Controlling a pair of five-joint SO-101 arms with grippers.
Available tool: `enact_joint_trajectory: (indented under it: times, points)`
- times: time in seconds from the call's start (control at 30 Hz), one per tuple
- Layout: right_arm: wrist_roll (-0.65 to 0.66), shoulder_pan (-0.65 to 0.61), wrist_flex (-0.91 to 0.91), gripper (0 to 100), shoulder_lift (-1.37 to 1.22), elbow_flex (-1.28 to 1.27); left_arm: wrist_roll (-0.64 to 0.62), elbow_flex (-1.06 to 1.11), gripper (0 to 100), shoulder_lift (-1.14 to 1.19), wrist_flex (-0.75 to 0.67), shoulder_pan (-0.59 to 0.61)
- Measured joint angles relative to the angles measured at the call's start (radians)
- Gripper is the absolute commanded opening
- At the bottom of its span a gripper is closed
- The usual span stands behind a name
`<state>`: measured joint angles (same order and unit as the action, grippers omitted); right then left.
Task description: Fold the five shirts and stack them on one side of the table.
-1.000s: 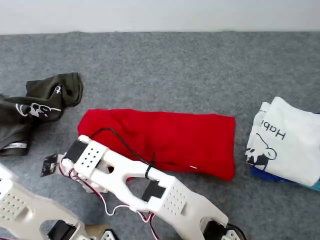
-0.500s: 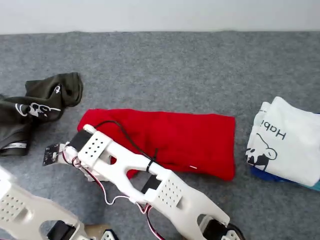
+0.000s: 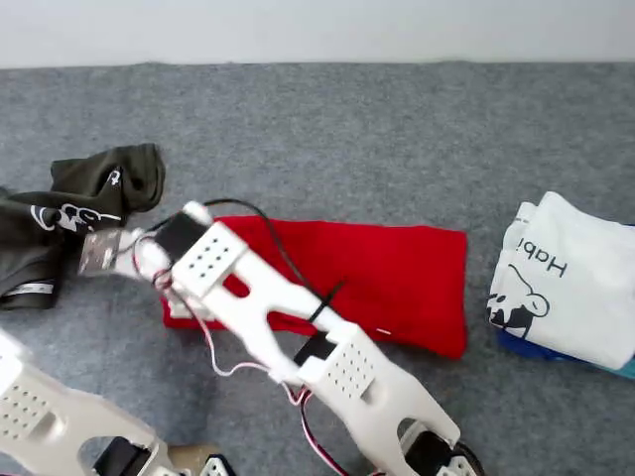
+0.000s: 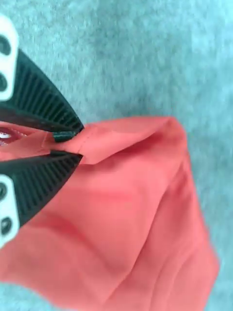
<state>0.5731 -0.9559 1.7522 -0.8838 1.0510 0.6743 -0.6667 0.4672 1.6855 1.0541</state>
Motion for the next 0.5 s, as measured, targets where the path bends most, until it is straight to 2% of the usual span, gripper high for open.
enact_joint_trajectory:
  times: [0.2,0.37,0.5]
  points:
    - [0.044,0.081,-0.032,2.7,-0.009,0.060,0.000,0.000,2,0.000,0.000,0.000]
    - [0.044,0.138,-0.100,18.5,-0.086,0.097,0.000,0.000,2,0.000,0.000,0.000]
    - [0.011,0.173,-0.138,20.9,-0.130,0.146,0.000,0.000,2,0.000,0.000,0.000]
